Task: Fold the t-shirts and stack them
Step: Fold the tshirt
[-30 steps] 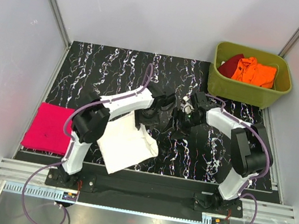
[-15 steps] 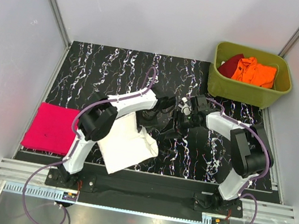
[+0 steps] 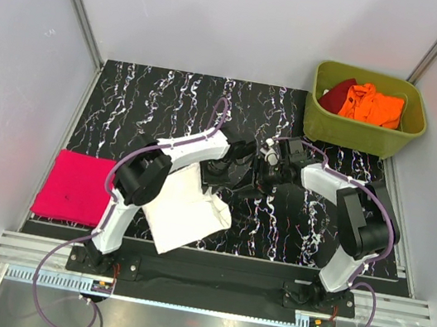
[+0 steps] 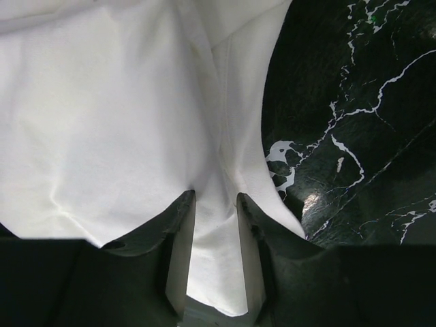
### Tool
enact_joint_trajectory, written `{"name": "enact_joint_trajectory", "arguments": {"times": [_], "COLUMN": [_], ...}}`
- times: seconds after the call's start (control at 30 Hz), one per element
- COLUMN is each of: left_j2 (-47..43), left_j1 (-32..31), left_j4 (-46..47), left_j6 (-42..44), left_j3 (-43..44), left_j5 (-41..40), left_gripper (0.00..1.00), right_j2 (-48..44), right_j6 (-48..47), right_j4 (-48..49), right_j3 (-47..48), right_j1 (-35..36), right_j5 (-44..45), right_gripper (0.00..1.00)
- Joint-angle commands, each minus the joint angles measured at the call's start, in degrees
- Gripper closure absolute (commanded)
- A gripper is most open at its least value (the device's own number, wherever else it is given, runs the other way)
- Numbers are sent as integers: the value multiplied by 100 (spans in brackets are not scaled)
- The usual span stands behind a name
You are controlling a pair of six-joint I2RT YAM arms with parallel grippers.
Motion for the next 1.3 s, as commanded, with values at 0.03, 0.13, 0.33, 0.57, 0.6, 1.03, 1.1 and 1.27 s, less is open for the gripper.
{"name": "enact_joint_trajectory", "arguments": {"times": [0.03,0.13,0.33,0.57,0.6,1.03,1.1,1.27], "left_j2": [59,121,-159,-766,-837,-1488,-1531,-1567], "left_j1": [69,122,175,192,192,272,315,351], "left_j4": [53,106,141,132,132,-9,18,53], "left_j6": [190,286,409,620,647,840,858,963], "left_j3": [-34,-61,-210,-228,-237,-368,-369,-307], "left_j5": [-14,47,-23,-49,-49,-137,-129,-155], "left_gripper": [67,76,100,100,100,100,100,100], "right_j2": [10,28,186,747,818,1961,2093,2480], "right_j6": [109,171,346,505,505,1050,1050,1041], "right_j4": [314,402,726,991,982,1439,1448,1448], "right_j3": [5,-74,-197,171,250,1200,1322,1455], "right_j1": [0,0,9,167,237,940,993,1247], "right_j5": [-143,-134,-301,-539,-539,-618,-583,-390], "right_gripper": [52,52,56,88,95,100,100,100]}}
